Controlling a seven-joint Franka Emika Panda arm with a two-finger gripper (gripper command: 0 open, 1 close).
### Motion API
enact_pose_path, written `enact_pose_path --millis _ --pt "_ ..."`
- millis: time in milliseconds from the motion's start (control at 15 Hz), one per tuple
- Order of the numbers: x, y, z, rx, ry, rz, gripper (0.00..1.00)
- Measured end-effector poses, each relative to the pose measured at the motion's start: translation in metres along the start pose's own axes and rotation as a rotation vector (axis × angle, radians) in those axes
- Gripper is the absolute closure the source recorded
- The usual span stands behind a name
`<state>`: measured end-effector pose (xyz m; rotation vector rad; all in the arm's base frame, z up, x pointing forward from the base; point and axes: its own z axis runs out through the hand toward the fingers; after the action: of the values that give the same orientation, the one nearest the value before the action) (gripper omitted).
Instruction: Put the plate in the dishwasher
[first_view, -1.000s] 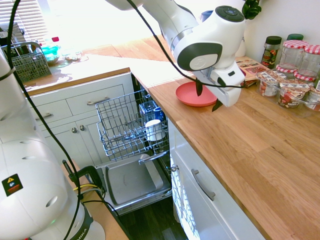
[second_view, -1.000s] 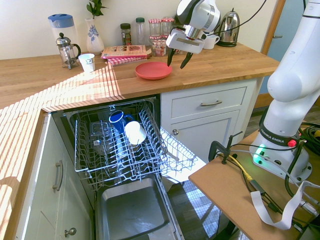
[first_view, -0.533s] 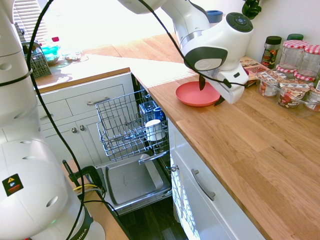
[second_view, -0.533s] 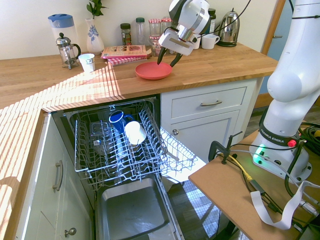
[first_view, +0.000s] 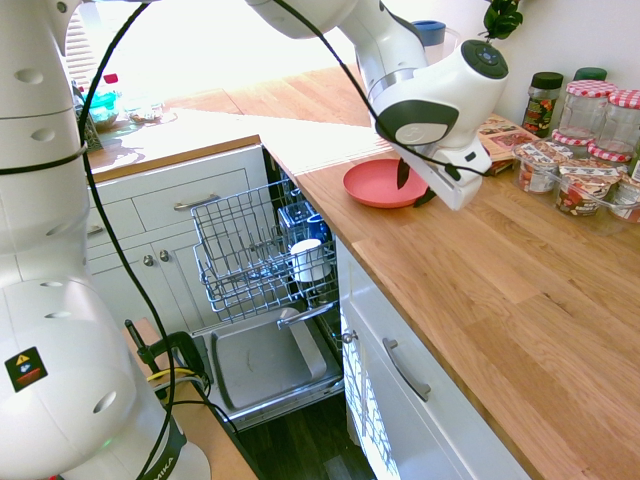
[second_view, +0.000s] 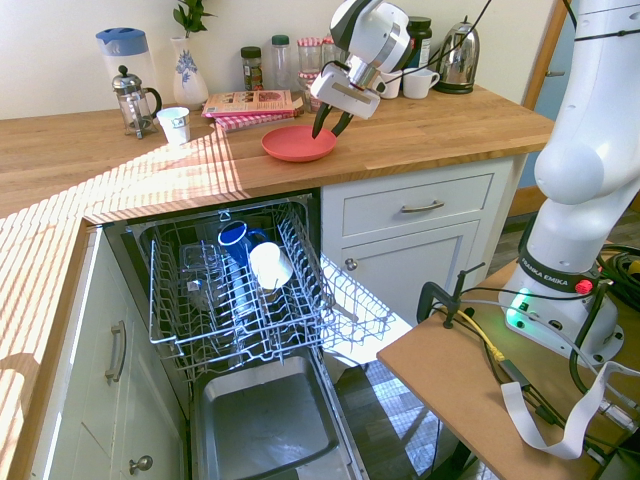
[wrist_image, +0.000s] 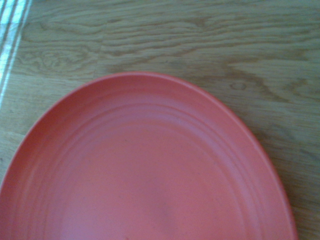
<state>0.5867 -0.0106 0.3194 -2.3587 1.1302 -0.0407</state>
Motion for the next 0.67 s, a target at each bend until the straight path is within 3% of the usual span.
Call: enact_pose_path --millis 667 --pt "0.001 -0.011 0.007 0.001 -0.019 -0.004 1.00"
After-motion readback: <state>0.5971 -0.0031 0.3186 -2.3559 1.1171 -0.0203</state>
